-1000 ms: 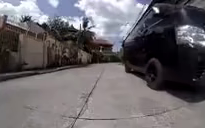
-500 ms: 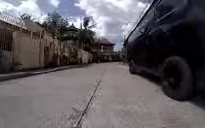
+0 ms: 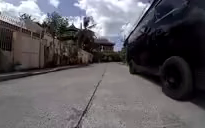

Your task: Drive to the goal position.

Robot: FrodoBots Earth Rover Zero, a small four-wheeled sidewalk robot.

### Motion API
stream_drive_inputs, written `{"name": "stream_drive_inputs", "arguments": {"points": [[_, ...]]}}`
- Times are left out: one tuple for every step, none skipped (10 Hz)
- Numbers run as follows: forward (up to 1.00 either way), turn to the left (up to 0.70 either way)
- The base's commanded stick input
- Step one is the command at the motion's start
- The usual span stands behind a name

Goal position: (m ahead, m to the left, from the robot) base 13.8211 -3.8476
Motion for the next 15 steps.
{"name": "stream_drive_inputs", "arguments": {"points": [[0.37,0.00],[0.66,0.00],[0.81,0.00],[0.96,0.00],[1.00,0.00],[1.00,0.00],[1.00,0.00],[1.00,0.00],[1.00,0.00],[1.00,0.00],[1.00,0.00],[1.00,-0.25],[1.00,-0.39],[1.00,-0.39],[1.00,-0.39]]}}
